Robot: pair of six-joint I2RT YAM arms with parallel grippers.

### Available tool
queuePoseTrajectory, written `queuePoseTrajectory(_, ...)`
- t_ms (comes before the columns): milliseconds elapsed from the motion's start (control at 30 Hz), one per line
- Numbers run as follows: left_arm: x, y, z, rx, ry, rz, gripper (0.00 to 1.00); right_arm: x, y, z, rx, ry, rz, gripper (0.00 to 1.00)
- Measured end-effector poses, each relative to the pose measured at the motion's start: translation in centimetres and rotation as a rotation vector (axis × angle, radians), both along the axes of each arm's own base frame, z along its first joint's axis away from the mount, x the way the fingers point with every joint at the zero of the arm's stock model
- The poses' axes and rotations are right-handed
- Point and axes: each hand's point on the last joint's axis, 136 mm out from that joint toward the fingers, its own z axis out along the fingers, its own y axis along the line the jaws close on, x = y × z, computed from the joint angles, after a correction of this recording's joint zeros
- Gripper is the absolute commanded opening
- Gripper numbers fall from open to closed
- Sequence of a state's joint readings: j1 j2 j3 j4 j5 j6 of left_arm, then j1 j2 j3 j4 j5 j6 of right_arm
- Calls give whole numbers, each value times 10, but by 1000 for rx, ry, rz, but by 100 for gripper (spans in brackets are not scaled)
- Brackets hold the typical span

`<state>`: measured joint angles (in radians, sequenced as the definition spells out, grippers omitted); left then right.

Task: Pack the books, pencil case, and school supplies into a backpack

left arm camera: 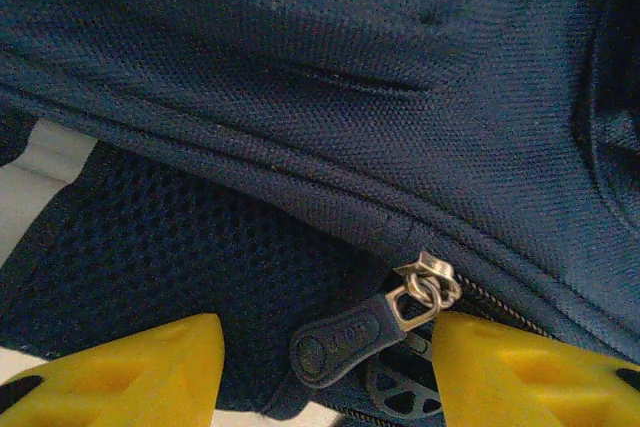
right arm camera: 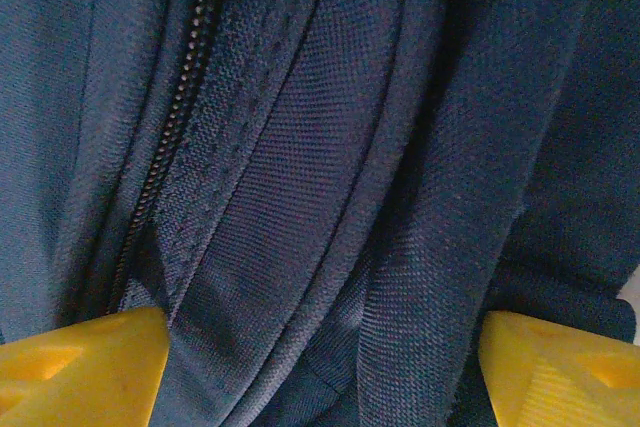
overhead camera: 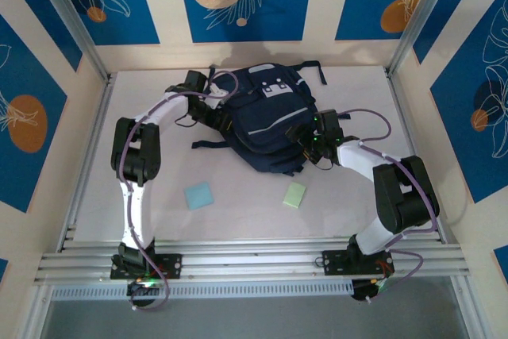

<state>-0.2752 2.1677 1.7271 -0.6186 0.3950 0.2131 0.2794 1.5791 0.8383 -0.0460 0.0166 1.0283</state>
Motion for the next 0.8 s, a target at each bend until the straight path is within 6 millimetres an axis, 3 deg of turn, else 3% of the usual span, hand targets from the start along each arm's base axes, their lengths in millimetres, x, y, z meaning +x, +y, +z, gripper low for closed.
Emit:
queuePoseTrajectory(300, -5, -12, 5, -28, 11, -31, 19, 3, 2, -2, 3, 7, 5, 81)
queuePoseTrajectory(400, -9, -16, 8, -33, 20, -45, 0, 3, 3, -2, 3, 9, 6, 81)
queuePoseTrajectory(633, -23, -19, 6, -15, 61, -50, 0, 5, 6, -3, 10, 10, 10, 80)
queuePoseTrajectory(800, -59, -23, 12, 39, 79, -77, 0, 9, 14, -4, 30, -4, 16, 78)
